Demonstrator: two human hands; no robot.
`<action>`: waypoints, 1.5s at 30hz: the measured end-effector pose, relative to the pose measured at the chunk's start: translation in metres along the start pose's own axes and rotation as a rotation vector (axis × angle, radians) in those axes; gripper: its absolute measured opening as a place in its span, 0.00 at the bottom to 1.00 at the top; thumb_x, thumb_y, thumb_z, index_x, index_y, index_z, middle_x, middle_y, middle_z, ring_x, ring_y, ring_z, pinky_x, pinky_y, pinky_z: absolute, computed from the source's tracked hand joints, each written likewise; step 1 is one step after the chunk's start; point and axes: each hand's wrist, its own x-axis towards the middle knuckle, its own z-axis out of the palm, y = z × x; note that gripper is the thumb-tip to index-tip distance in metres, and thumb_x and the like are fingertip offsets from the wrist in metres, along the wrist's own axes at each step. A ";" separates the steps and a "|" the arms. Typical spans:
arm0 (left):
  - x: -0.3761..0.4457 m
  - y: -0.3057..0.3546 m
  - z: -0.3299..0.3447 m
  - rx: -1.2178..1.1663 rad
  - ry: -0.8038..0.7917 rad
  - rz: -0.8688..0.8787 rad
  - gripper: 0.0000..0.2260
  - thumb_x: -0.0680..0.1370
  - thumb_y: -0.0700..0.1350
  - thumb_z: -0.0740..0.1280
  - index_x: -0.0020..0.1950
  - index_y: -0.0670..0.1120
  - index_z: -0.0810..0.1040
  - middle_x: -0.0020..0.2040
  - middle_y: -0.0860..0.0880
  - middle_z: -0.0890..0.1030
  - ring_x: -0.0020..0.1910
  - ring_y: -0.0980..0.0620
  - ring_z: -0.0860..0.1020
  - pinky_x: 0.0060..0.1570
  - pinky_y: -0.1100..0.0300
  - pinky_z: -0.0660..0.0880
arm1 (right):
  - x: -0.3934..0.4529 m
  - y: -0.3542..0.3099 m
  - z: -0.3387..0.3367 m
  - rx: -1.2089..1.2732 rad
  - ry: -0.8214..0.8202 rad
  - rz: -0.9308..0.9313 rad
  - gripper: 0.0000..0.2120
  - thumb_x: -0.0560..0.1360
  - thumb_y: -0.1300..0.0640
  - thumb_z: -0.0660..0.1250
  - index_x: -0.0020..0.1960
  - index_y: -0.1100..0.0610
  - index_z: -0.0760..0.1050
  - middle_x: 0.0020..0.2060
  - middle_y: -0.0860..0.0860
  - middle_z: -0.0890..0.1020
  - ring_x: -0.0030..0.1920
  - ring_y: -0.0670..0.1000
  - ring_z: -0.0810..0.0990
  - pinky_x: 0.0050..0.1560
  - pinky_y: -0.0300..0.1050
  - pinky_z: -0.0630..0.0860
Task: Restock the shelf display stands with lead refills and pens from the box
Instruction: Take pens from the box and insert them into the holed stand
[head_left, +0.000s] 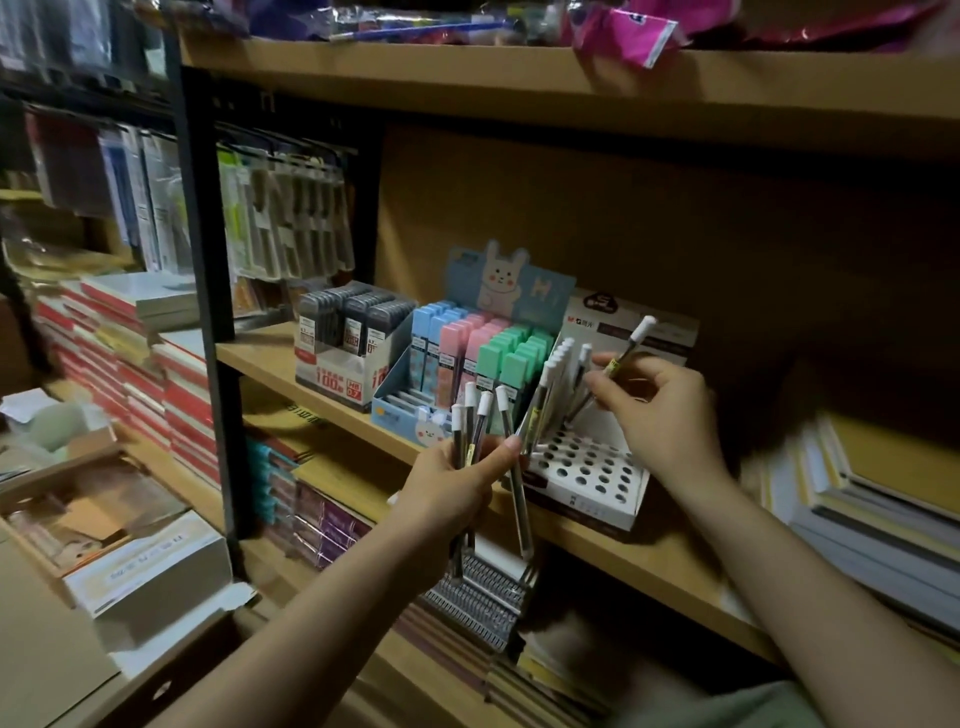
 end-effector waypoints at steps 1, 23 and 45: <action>0.001 0.000 0.000 -0.004 0.004 -0.007 0.12 0.77 0.49 0.69 0.50 0.40 0.80 0.22 0.56 0.67 0.21 0.60 0.64 0.22 0.66 0.61 | 0.000 0.001 0.003 -0.029 0.011 -0.013 0.06 0.73 0.55 0.74 0.44 0.44 0.80 0.42 0.38 0.83 0.42 0.38 0.83 0.45 0.34 0.80; -0.005 0.003 -0.007 0.024 0.016 -0.029 0.12 0.76 0.50 0.69 0.49 0.41 0.81 0.25 0.52 0.66 0.23 0.56 0.63 0.27 0.63 0.61 | 0.006 0.011 0.024 -0.225 0.005 -0.173 0.39 0.71 0.70 0.71 0.67 0.36 0.61 0.46 0.50 0.76 0.42 0.50 0.82 0.36 0.48 0.83; -0.008 0.015 -0.005 0.121 -0.118 0.069 0.11 0.72 0.50 0.72 0.47 0.43 0.80 0.27 0.54 0.71 0.25 0.57 0.66 0.27 0.63 0.62 | -0.037 -0.035 0.012 -0.059 -0.214 -0.183 0.18 0.71 0.48 0.74 0.59 0.45 0.75 0.41 0.41 0.82 0.41 0.38 0.81 0.39 0.31 0.78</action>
